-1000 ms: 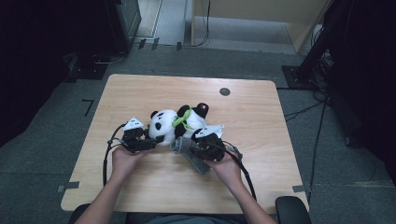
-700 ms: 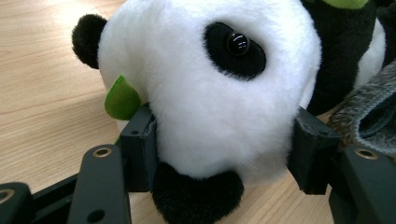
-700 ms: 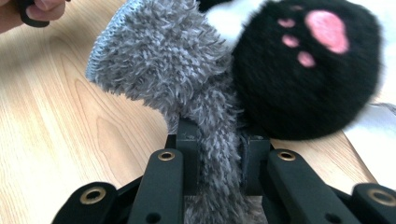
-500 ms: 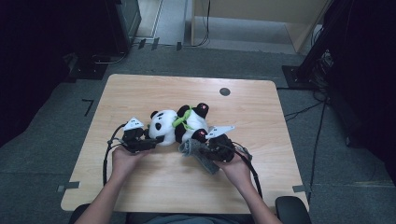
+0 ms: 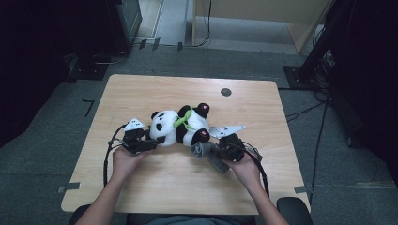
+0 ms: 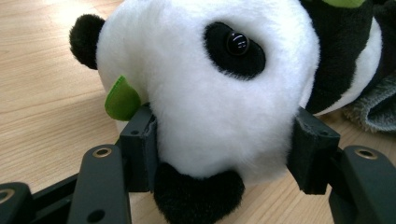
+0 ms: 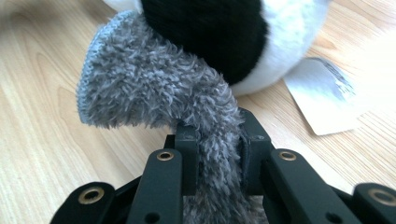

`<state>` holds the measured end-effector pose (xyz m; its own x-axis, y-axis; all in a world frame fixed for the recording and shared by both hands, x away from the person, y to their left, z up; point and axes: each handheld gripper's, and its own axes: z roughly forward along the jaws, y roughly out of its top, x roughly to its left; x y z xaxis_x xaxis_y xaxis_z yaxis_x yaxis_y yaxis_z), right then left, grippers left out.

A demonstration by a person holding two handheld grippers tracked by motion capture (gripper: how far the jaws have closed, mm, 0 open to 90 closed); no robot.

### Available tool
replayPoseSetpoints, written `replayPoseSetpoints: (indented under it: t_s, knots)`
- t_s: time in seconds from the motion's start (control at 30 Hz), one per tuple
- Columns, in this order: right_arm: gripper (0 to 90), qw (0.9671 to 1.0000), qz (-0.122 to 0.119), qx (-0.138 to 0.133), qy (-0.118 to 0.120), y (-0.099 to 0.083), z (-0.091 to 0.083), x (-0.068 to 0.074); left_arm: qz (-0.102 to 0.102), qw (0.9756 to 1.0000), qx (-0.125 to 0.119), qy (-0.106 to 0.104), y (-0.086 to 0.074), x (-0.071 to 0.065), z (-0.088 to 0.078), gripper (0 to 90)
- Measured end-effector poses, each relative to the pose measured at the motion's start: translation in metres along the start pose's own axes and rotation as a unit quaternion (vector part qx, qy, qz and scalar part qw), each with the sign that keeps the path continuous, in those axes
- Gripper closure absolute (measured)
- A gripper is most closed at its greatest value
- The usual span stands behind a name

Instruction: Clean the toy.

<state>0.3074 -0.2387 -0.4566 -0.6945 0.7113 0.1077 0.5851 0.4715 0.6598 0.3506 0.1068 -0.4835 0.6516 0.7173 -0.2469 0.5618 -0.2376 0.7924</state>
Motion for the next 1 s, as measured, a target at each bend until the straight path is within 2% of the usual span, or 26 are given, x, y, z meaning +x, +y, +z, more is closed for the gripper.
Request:
replayPoseSetpoints:
  t_s: [0.57,0.8,1.0]
  knots:
    - [75.1,0.9985,0.047,0.001,-0.028,-0.010,-0.012,-0.029,0.008,1.0000,0.004,0.002,0.000,0.000,0.000,37.0]
    - [75.1,0.9978,0.054,-0.003,-0.037,-0.010,-0.015,-0.039,0.008,1.0000,0.003,0.002,-0.001,0.000,0.000,37.0]
    - [75.1,0.9961,0.065,-0.032,-0.050,-0.009,-0.027,-0.051,0.005,1.0000,0.002,0.000,-0.001,0.000,0.000,37.0]
